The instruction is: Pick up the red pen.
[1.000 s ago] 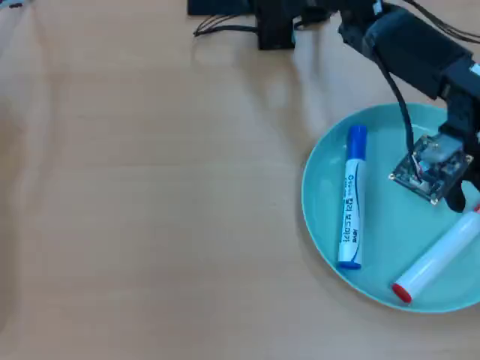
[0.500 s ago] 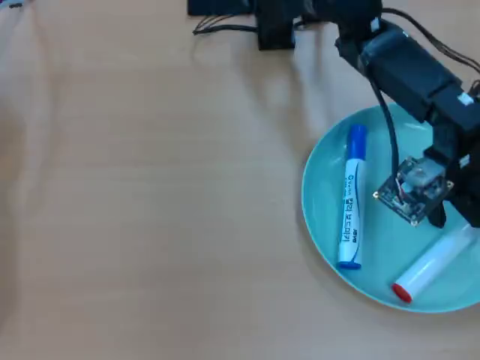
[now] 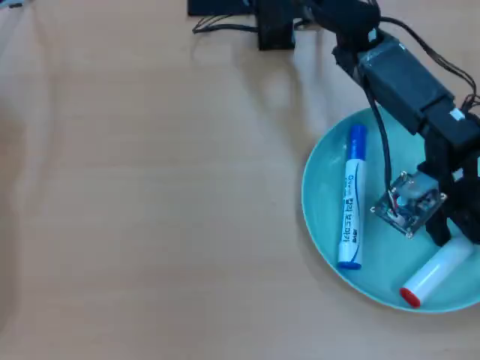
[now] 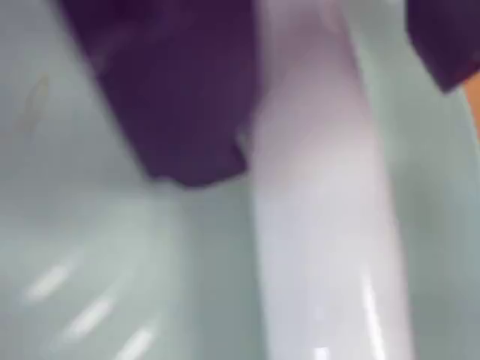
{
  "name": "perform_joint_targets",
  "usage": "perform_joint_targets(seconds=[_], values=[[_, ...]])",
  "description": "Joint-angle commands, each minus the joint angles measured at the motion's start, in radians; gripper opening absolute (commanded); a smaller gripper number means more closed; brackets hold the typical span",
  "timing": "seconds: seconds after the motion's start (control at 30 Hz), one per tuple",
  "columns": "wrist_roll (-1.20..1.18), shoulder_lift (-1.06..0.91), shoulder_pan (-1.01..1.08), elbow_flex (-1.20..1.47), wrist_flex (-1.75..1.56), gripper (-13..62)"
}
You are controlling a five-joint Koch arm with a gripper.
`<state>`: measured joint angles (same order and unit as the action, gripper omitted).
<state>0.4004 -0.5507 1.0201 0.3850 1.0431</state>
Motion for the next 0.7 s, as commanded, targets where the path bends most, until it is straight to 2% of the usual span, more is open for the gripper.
perform_joint_targets(seconds=[0.0, 0.1, 0.13, 0.2, 0.47, 0.67], values=[[0.000, -0.002, 0.008, -0.046, -0.055, 17.2], [-0.002, -0.003, -0.009, -0.049, -0.055, -6.9], [-0.003, -0.003, -0.014, -0.046, -0.052, -10.2], [-0.003, -0.003, -0.015, -0.048, -0.043, -5.5], [-0.006, -0.009, -0.017, -0.046, -0.020, -6.9], [-0.032, -0.012, -0.017, -0.048, 0.138, -6.9]])
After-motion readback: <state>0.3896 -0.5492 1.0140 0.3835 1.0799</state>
